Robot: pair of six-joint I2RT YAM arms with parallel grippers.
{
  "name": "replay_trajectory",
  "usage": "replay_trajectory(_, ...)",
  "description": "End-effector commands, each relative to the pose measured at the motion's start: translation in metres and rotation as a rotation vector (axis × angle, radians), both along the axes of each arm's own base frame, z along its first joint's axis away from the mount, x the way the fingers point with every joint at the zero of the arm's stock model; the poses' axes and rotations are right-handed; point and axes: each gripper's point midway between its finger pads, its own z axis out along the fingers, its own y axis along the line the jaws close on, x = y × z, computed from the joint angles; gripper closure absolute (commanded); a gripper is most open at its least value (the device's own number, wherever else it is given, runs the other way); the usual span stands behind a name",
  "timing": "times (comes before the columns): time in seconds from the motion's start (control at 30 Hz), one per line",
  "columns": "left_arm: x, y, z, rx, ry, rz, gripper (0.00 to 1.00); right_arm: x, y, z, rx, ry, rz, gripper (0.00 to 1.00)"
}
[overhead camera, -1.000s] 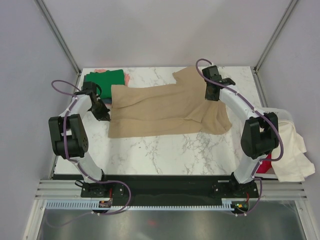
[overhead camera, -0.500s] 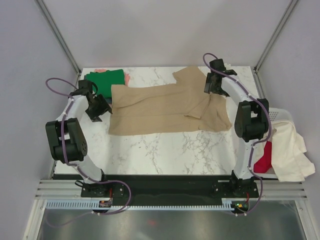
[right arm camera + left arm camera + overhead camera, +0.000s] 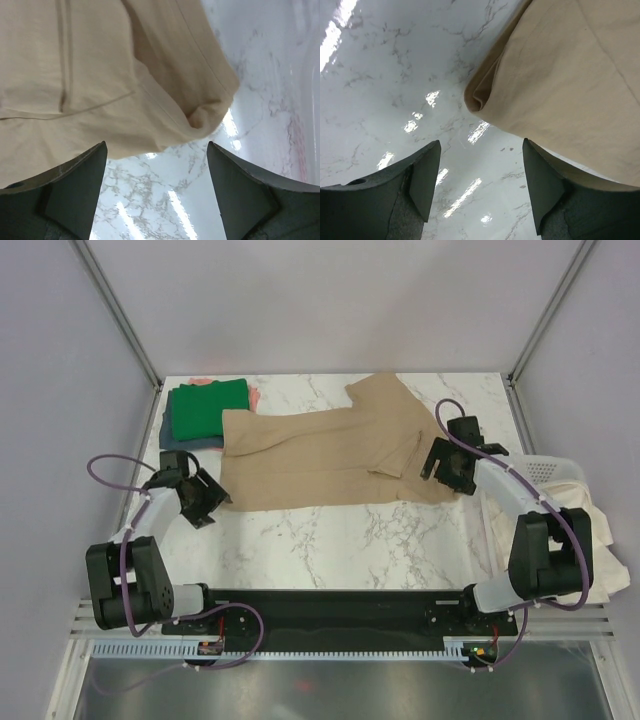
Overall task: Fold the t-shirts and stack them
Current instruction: Fold the tshirt
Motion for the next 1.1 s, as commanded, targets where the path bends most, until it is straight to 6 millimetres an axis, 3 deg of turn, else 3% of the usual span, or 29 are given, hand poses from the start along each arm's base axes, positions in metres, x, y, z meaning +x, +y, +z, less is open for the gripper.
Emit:
replay_trajectory(0.0,0.019,-0.006,0.011,-0.072,-0.136,0.097,0.26,-0.009,-0.005,-0.015,0.051,-0.009,-0.054,0.12)
replay_trajectory(0.1,0.015,-0.003,0.003,-0.07,-0.141,0.134,0.27,-0.021,-0.018,-0.029,0.057,0.002,-0.1,0.17)
replay_trajectory(0.33,0.012,0.006,-0.01,-0.038,-0.154,0.202,0.28,-0.018,-0.025,-0.059,0.076,0.027,-0.127,0.31)
replay_trajectory(0.47,0.013,0.009,-0.019,-0.031,-0.15,0.233,0.29,-0.018,-0.054,-0.067,0.005,0.03,-0.204,0.42)
replay_trajectory(0.6,0.012,0.01,-0.029,-0.031,-0.148,0.259,0.29,-0.022,-0.069,-0.076,-0.056,0.042,-0.235,0.49)
replay_trajectory(0.87,0.023,0.006,-0.039,-0.08,-0.156,0.288,0.36,-0.037,-0.078,-0.098,-0.118,0.114,-0.231,0.9)
replay_trajectory(0.97,0.029,0.003,-0.041,-0.101,-0.173,0.281,0.55,-0.04,-0.073,-0.105,-0.092,0.13,-0.219,0.93)
replay_trajectory(1.0,0.028,-0.001,-0.041,-0.12,-0.177,0.267,0.71,-0.039,-0.072,-0.104,-0.084,0.124,-0.221,0.93)
replay_trajectory(1.07,0.032,-0.003,-0.036,-0.131,-0.21,0.259,0.83,-0.038,-0.068,-0.104,-0.065,0.121,-0.215,0.93)
